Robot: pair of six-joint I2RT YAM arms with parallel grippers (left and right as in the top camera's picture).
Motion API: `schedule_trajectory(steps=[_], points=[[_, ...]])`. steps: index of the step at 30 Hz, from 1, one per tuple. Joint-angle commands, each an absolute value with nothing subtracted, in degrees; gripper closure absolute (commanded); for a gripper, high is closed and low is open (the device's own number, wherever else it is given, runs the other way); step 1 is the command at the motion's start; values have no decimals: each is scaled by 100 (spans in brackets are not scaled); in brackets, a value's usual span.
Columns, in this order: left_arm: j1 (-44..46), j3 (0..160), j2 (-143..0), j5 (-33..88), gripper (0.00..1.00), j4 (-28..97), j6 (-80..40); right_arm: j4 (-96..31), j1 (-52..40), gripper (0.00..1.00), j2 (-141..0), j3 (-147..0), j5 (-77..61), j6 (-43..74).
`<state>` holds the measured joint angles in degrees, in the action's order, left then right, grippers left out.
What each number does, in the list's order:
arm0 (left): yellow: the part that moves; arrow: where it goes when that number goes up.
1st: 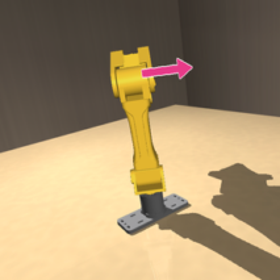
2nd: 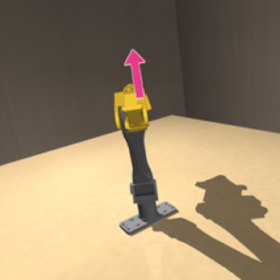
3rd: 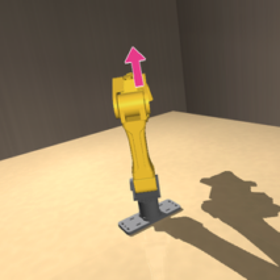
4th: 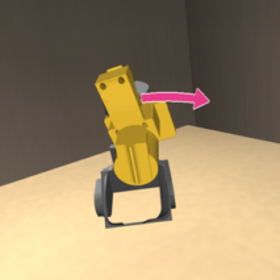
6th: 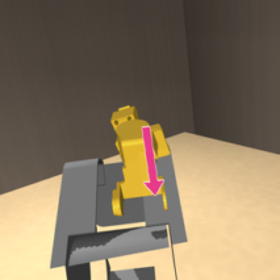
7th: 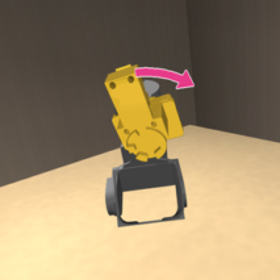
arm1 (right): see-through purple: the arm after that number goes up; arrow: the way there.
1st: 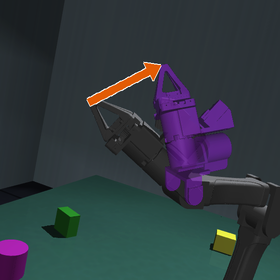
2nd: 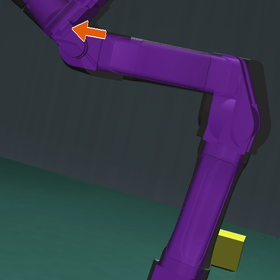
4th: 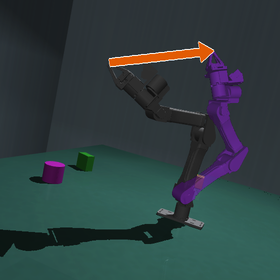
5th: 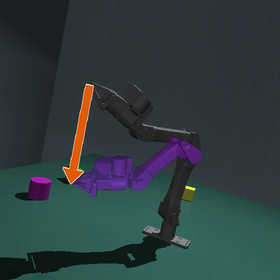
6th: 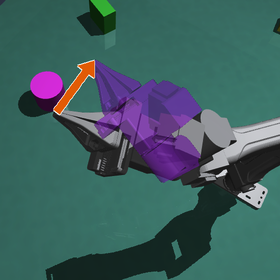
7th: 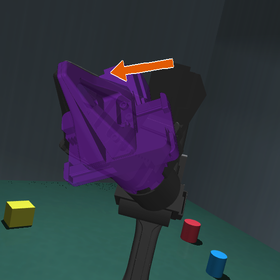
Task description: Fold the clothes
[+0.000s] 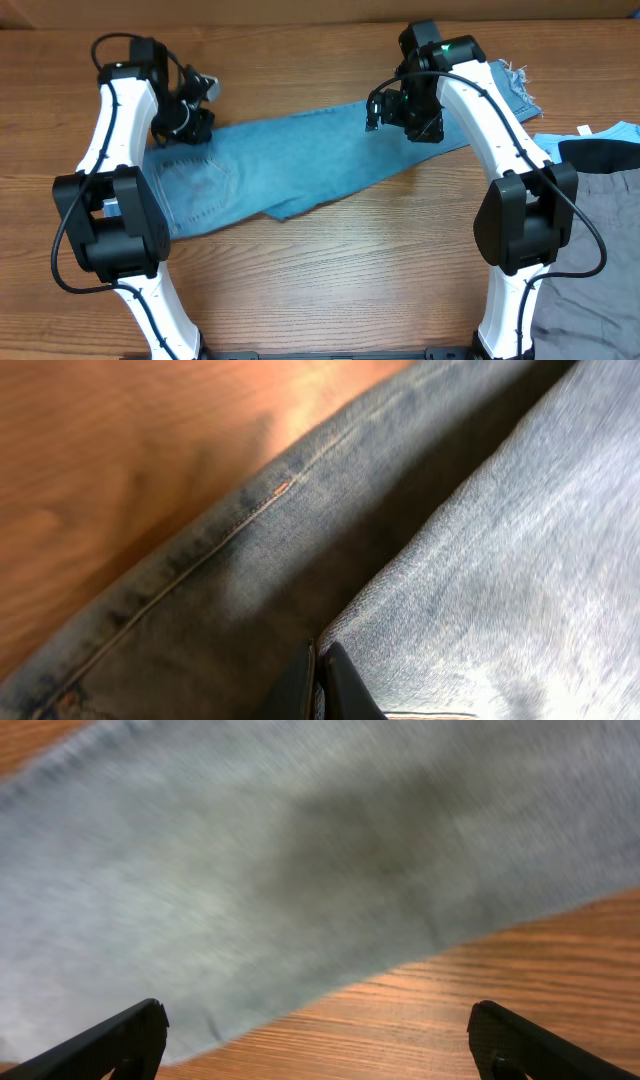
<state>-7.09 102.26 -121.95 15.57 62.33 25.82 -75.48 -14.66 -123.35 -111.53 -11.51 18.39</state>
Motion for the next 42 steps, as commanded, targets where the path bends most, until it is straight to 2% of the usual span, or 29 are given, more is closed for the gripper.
schedule_trajectory(steps=[1, 10, 15, 26, 38, 41, 42], points=[[-786, 10442, -12210, 1339, 96, 6097, 2224, -7546, -1439, 0, -12250, -10879, -1057, 1968], [-775, 10427, -12215, 1098, 96, 5793, 2141, -7157, -1439, 0, -12250, -10125, -1321, 1977], [-775, 10232, -12331, 427, 96, 5260, 1870, -7052, -1439, 0, -12250, -10099, -1424, 1977], [-779, 10208, -12919, -631, 95, 5225, 1323, -7059, -1439, 0, -12250, -10097, -1422, 1977], [-786, 10210, -12932, -615, 96, 5113, 812, -7011, -1090, 0, -12250, -10097, -1420, 2458], [-786, 10213, -12932, -615, 96, 5124, 812, -6991, -816, 10, -12250, -10077, -1422, 2718], [-786, 10213, -12932, -613, 96, 5133, 812, -6982, -722, 25, -12250, -10073, -1437, 2729]])
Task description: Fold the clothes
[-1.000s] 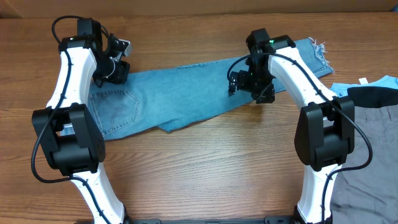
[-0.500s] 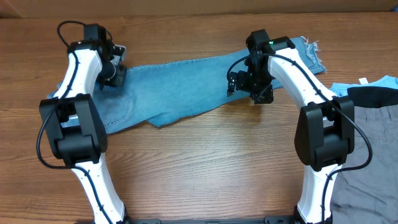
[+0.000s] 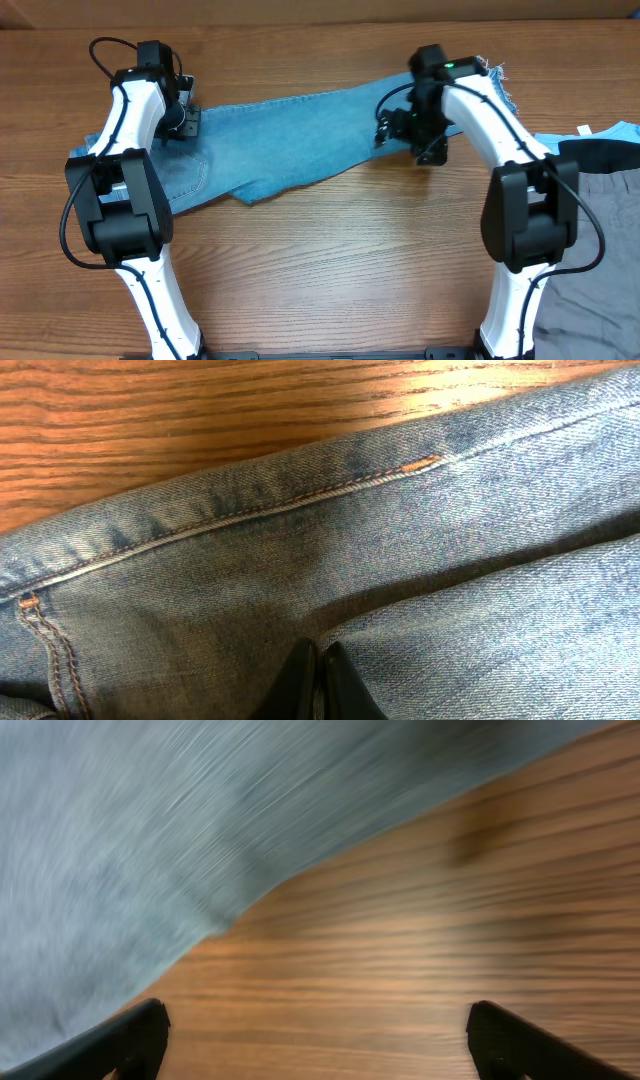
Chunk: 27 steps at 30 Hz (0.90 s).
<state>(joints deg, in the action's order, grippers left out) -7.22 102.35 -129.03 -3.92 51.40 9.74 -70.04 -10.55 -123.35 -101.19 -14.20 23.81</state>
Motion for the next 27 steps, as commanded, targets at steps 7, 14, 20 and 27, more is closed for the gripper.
schedule_trajectory(steps=[7, 14, 20, 27], points=[[-786, 10213, -12932, -504, 96, 5131, 812, -6580, -255, 61, -12250, -10066, -1466, 3046], [-786, 10217, -12929, -235, 96, 5133, 810, -5378, 185, 77, -12250, -10053, -1592, 3306], [-786, 10256, -12925, 108, 96, 5175, 812, -4447, 434, 75, -12304, -10053, -1551, 3330], [-786, 10794, -12921, 244, 96, 5485, 810, -4265, 464, 77, -12737, -10044, -1356, 3328]])
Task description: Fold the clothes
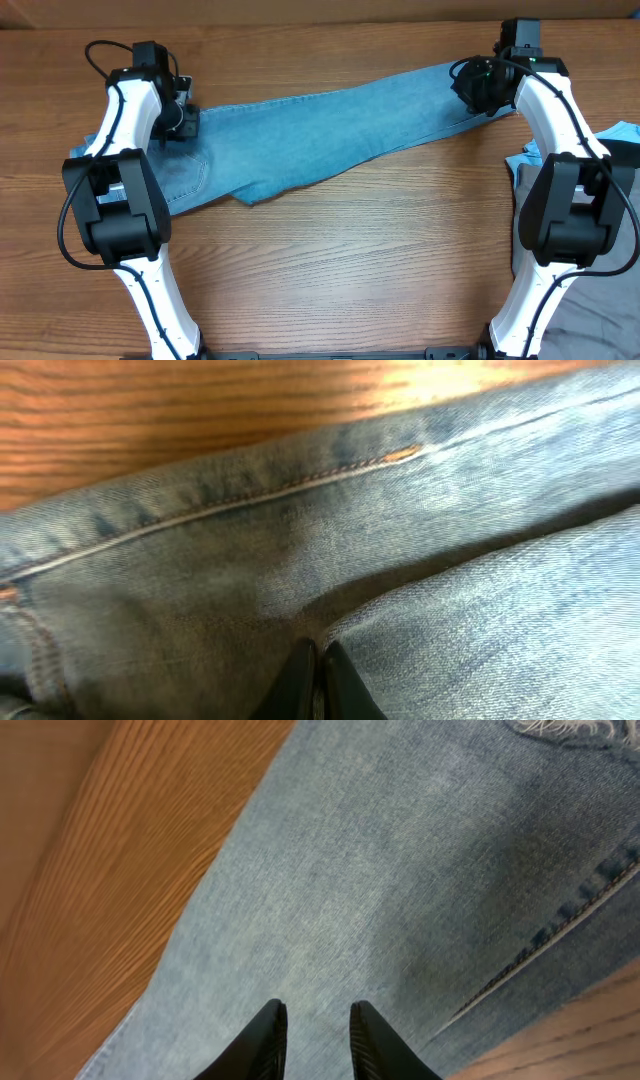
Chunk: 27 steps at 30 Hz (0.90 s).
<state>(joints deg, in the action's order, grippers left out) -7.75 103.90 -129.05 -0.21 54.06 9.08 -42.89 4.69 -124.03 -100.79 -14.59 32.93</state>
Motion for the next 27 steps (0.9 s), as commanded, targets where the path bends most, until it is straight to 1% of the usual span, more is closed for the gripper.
schedule_trajectory(steps=[1, 2, 5, 7, 10, 17, 21, 27], points=[[-786, 10892, -12921, 276, 96, 5540, 812, -4263, 464, 79, -12827, -10044, -1352, 3326], [-786, 10980, -12921, 281, 96, 5583, 812, -4250, 478, 82, -12921, -10044, -1354, 3328], [-784, 11174, -12921, 285, 96, 5680, 812, -4195, 521, 87, -13050, -10044, -1350, 3323], [-781, 11225, -12921, 285, 96, 5699, 812, -4139, 582, 92, -13054, -10044, -1354, 3326], [-781, 11236, -12921, 285, 96, 5701, 812, -4121, 707, 95, -13054, -10044, -1356, 3326], [-781, 11236, -12921, 285, 96, 5701, 810, -4254, 941, 96, -13181, -10044, -1352, 3328], [-781, 11236, -12921, 285, 96, 5717, 810, -4447, 989, 96, -13198, -10033, -1011, 3323], [-781, 11236, -12921, 303, 96, 5699, 808, -4685, 1085, 96, -13198, -10031, -982, 3297]])
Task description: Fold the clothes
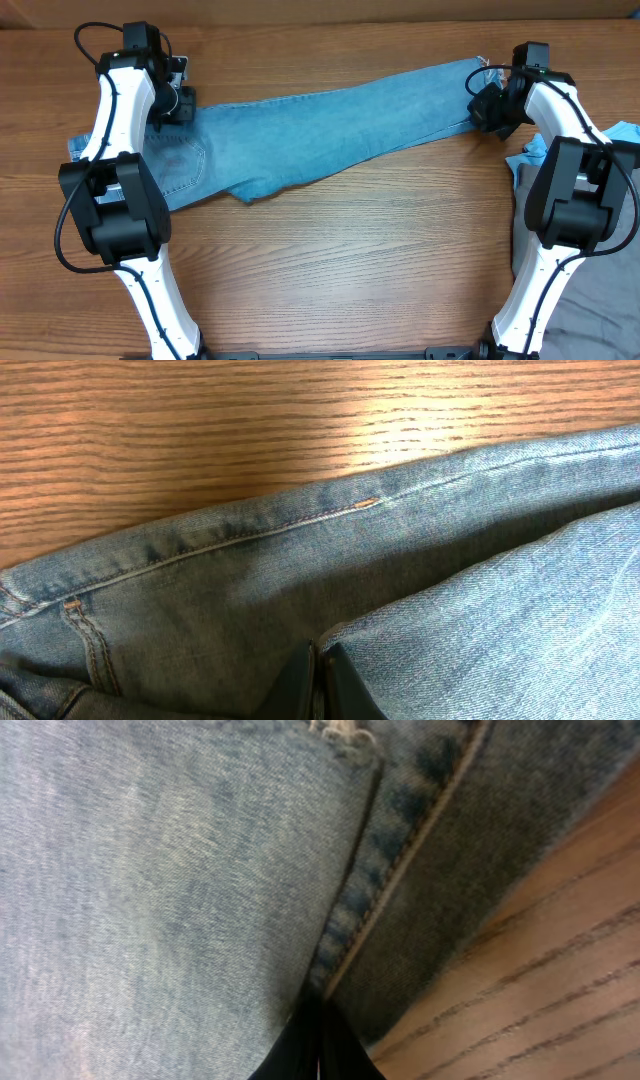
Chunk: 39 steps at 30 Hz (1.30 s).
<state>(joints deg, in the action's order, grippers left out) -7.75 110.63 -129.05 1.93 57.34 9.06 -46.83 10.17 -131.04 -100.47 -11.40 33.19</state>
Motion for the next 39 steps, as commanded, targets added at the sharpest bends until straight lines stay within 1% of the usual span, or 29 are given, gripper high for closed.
schedule_trajectory(steps=[1, 13, 21, 25, 28, 30, 31, 32, 34, 35, 39], points=[[-781, 11236, -12921, 303, 96, 5699, 808, -4692, 1085, 96, -13198, -10031, -961, 3301], [-781, 11513, -12921, 303, 96, 5673, 502, -4399, 1100, 96, -13203, -9441, -836, 3328], [-762, 11603, -12967, 259, 96, 5282, 403, -4462, 1105, 96, -13203, -9413, -840, 3326], [-722, 11596, -13078, -45, 95, 5315, 403, -4530, 1105, 96, -13203, -9413, -840, 3326], [-716, 11596, -13229, -370, 86, 5371, 403, -4576, 1105, 96, -13203, -9413, -840, 3323], [-716, 11596, -13319, -401, 82, 5391, 397, -4622, 1105, 96, -13203, -9413, -840, 3321], [-716, 11596, -13347, -399, 72, 5389, 344, -4641, 1105, 96, -13203, -9413, -840, 3319], [-716, 11596, -13364, -399, 58, 5389, 281, -4661, 1105, 96, -13203, -9413, -840, 3304], [-718, 11605, -13358, -397, 43, 5367, 207, -4700, 1105, 96, -13203, -9413, -845, 3304], [-722, 11622, -13334, -401, 40, 5376, 211, -4711, 1105, 96, -13203, -9413, -862, 3301], [-770, 11917, -13227, -423, 42, 5802, 211, -4805, 1105, 96, -13203, -9413, -862, 3301]])
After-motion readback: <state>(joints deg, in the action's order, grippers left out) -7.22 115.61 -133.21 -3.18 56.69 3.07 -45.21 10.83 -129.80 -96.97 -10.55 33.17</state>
